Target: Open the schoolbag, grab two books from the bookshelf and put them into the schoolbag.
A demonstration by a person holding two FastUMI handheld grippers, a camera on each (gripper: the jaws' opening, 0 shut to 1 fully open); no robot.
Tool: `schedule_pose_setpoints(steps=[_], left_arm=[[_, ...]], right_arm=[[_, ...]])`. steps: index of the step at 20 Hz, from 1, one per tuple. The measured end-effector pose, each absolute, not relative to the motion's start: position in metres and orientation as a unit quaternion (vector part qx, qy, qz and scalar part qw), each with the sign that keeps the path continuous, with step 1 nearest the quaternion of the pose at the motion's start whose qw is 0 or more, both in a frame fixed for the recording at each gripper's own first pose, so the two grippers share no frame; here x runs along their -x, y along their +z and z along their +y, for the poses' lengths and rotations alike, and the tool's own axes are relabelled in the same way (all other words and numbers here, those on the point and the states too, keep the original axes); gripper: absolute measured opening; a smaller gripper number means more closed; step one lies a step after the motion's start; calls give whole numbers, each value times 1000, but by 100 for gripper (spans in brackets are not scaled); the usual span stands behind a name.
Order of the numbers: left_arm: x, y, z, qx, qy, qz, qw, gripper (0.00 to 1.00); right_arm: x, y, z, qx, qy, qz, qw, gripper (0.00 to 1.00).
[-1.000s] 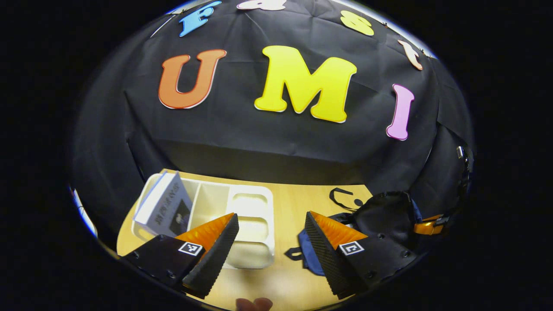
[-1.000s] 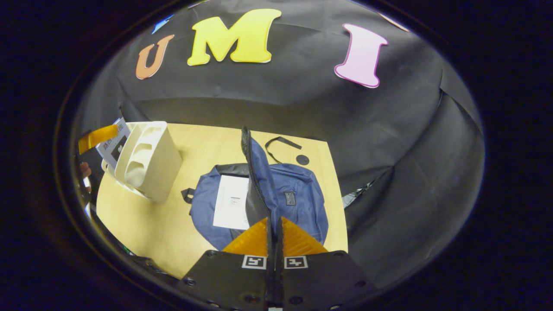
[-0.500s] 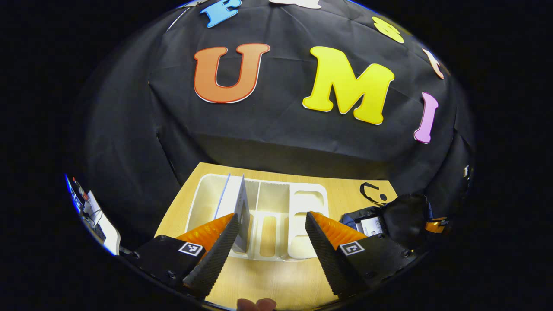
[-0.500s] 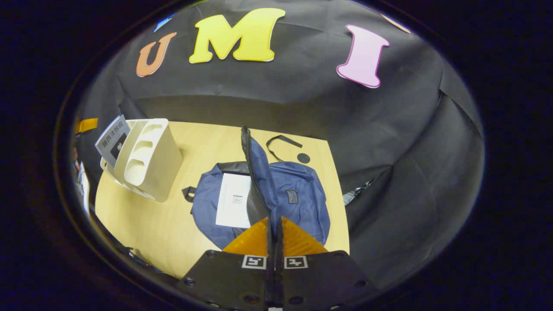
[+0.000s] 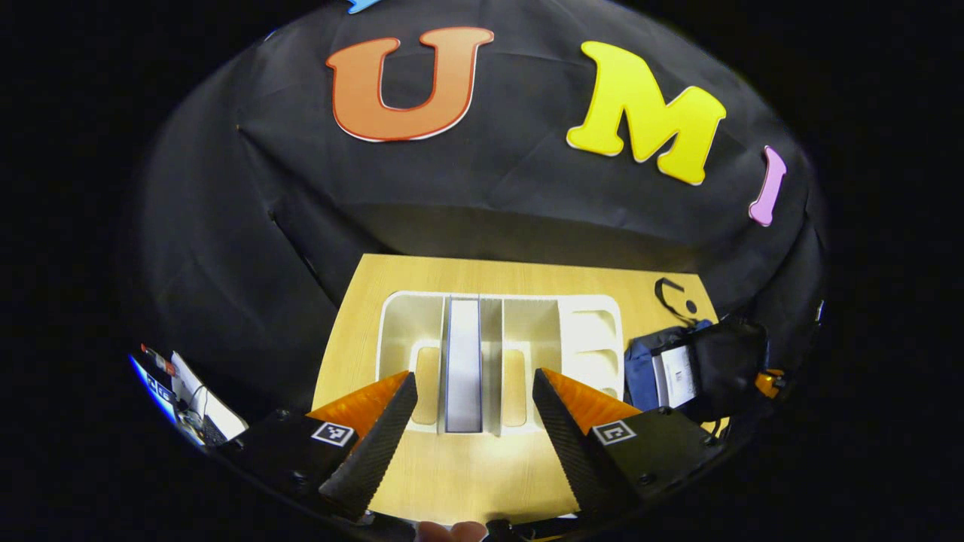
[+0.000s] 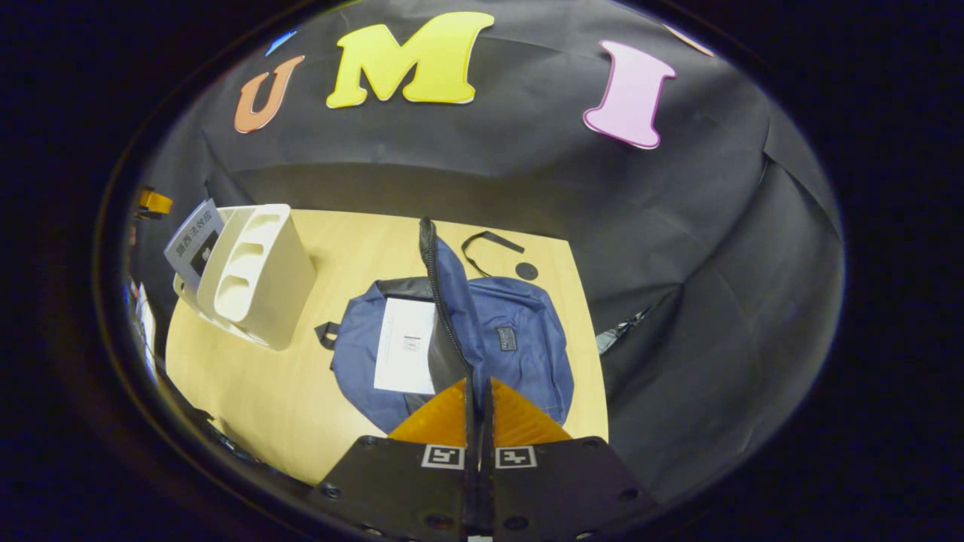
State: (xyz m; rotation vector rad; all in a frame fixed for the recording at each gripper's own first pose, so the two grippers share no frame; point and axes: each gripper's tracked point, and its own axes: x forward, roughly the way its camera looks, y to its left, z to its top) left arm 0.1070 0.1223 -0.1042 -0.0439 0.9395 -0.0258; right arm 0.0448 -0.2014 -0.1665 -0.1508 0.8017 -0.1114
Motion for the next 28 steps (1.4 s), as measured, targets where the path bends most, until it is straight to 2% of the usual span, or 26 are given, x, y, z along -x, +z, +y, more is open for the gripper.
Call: schedule_pose_setpoints(steps=[11, 17, 22, 23, 25, 26, 27, 28], left_arm=[[-114, -181, 124, 49, -32, 576, 815, 99], [-111, -201, 125, 32, -44, 615, 787, 99], [-106, -210, 123, 37, -42, 633, 772, 83], [-107, -210, 123, 38, -41, 633, 772, 83], [-106, -212, 124, 41, -36, 636, 770, 71], [-106, -213, 123, 45, -34, 639, 767, 73], [-103, -214, 123, 49, -32, 642, 765, 63], [-102, -215, 125, 51, -28, 645, 762, 60]], right_arm=[[-43, -171, -208, 67, -65, 400, 912, 0], [-43, -175, -209, 64, -69, 404, 910, 0], [-44, -176, -208, 64, -70, 405, 910, 0], [-45, -176, -208, 64, -70, 405, 910, 0], [-44, -176, -209, 62, -71, 405, 910, 0], [-44, -177, -209, 61, -71, 405, 910, 0], [-44, -177, -209, 62, -72, 404, 910, 0], [-43, -177, -209, 61, -72, 404, 910, 0]])
